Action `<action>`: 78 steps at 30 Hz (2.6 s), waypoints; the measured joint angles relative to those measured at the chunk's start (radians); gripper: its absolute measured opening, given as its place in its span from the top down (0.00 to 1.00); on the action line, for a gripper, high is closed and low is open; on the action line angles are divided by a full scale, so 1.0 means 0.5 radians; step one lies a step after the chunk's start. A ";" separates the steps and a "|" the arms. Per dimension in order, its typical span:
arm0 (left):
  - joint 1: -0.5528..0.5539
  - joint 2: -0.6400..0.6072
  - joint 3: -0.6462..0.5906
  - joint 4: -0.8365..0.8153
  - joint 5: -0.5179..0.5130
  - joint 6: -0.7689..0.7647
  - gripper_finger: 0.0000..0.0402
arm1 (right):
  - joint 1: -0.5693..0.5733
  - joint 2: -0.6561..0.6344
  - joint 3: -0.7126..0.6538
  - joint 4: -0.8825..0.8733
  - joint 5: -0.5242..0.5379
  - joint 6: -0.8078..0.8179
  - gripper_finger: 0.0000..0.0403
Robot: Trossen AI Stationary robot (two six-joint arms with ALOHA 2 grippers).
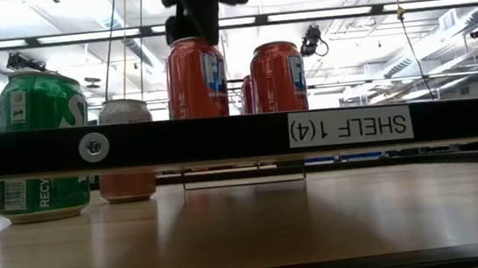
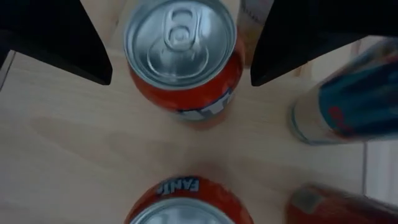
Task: Place canned beverage on shelf
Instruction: Put the orange and white soda can on the shelf
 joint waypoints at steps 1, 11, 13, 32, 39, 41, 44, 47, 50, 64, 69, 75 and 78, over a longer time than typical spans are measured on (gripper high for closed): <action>0.000 0.000 0.031 -0.018 -0.005 0.010 0.02 | -0.001 0.000 0.000 0.005 0.000 0.000 0.10; -0.049 -0.016 0.395 -0.515 -0.177 -0.005 0.02 | 0.000 0.000 0.000 0.009 0.000 0.003 0.10; -0.095 -0.050 0.428 -0.564 -0.229 -0.006 0.02 | 0.000 0.000 0.000 0.009 0.004 0.025 0.10; -0.288 -0.529 -0.195 -0.501 -0.404 -0.215 0.03 | 0.011 0.000 -0.001 0.028 0.061 -0.014 0.10; -0.207 -0.729 -0.579 -0.253 -0.385 0.019 0.03 | 0.012 0.001 -0.001 0.026 0.060 0.026 0.10; -0.167 -0.776 -0.675 -0.161 -0.343 0.112 0.03 | 0.012 0.001 -0.001 0.028 0.062 0.034 0.10; -0.089 -0.820 -0.791 -0.075 -0.280 0.260 0.03 | 0.011 0.001 -0.001 0.030 0.087 0.037 0.10; -0.003 -0.843 -0.888 -0.014 -0.221 0.414 0.03 | 0.012 0.001 -0.001 0.039 0.093 0.039 0.10; 0.076 -0.840 -0.954 0.049 -0.180 0.568 0.03 | 0.011 0.001 -0.002 0.040 0.105 0.069 0.10; 0.265 -0.840 -1.326 0.457 0.044 0.777 0.03 | 0.010 0.001 -0.002 0.018 0.210 0.138 0.10; 0.262 -0.839 -1.473 0.605 0.027 0.738 0.03 | 0.010 0.001 -0.002 -0.041 0.210 0.142 0.10; 0.262 -0.838 -1.617 0.723 0.024 0.670 0.03 | 0.010 0.001 -0.002 -0.068 0.210 0.152 0.10; 0.262 -0.838 -1.659 0.796 0.024 0.637 0.03 | 0.010 0.001 -0.002 -0.070 0.210 0.152 0.10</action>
